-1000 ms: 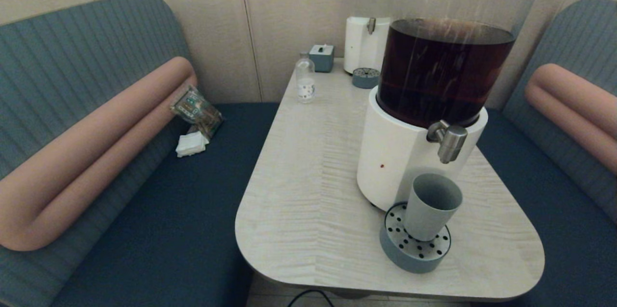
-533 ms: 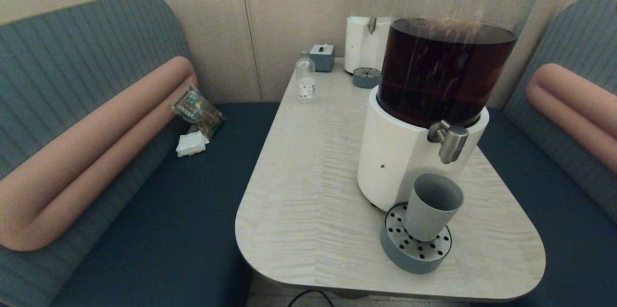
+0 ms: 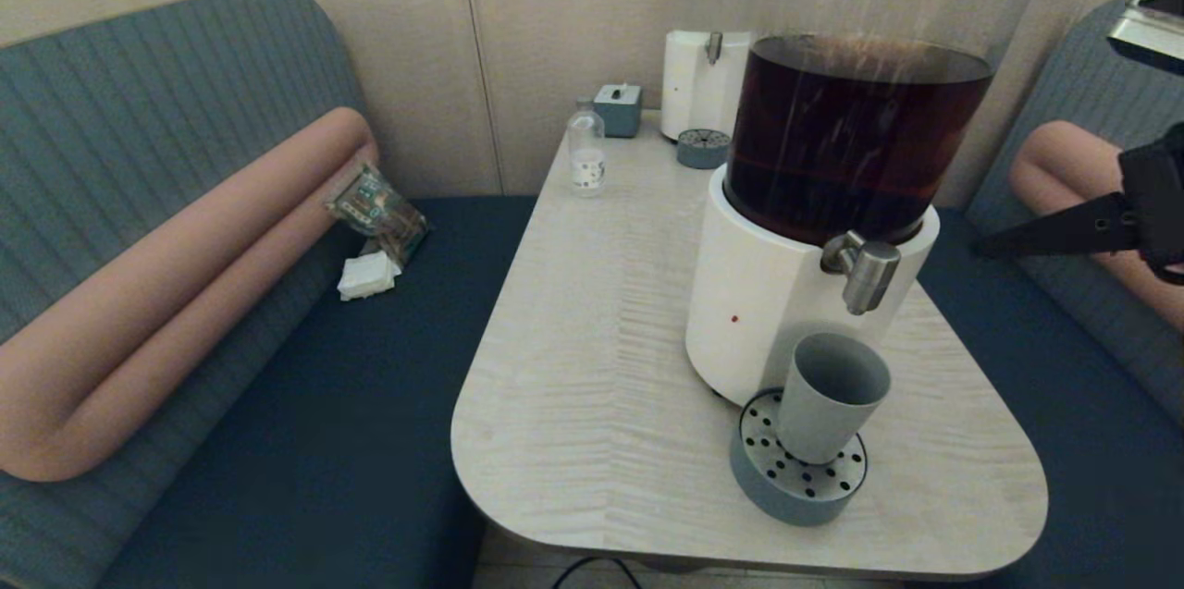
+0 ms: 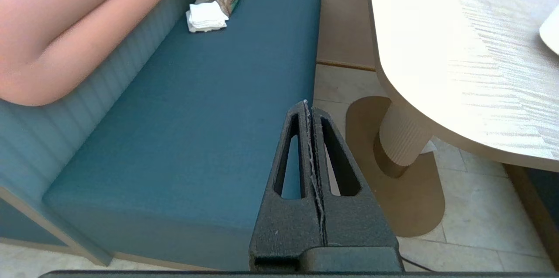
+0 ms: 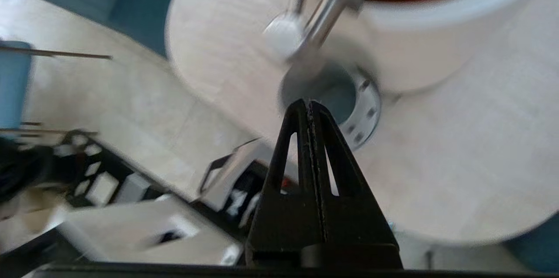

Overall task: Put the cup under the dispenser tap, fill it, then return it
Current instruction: Turn on the faucet

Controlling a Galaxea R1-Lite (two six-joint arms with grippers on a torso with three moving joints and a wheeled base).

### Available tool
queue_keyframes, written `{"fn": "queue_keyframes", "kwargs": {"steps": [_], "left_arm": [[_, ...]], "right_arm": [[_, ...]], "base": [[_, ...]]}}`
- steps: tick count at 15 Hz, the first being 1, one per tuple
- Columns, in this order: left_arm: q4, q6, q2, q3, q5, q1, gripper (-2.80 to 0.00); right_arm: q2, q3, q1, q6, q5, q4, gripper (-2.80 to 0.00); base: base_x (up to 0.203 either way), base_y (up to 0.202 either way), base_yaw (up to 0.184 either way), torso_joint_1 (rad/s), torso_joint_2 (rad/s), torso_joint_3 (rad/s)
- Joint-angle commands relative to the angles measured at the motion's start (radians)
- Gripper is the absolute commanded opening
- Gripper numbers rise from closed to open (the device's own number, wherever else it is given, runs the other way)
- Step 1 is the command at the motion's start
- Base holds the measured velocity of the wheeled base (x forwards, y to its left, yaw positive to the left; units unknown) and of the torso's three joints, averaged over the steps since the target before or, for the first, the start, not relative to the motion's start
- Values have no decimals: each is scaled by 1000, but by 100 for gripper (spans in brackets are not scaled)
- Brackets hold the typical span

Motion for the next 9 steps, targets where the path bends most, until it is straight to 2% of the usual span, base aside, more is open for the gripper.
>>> {"fn": "queue_keyframes", "kwargs": {"steps": [1, 3, 9], "left_arm": [[0, -1, 2, 2, 1, 0, -280], [0, -1, 2, 2, 1, 0, -280], [0, -1, 2, 2, 1, 0, -280]], "right_arm": [[32, 45, -2, -37, -4, -64, -280], [29, 70, -1, -110, -11, -124, -280], [29, 75, 5, -139, -9, -128, -280]], "base": [[0, 0, 0, 0, 0, 0], [0, 0, 0, 0, 0, 0], [0, 0, 0, 0, 0, 0]]}}
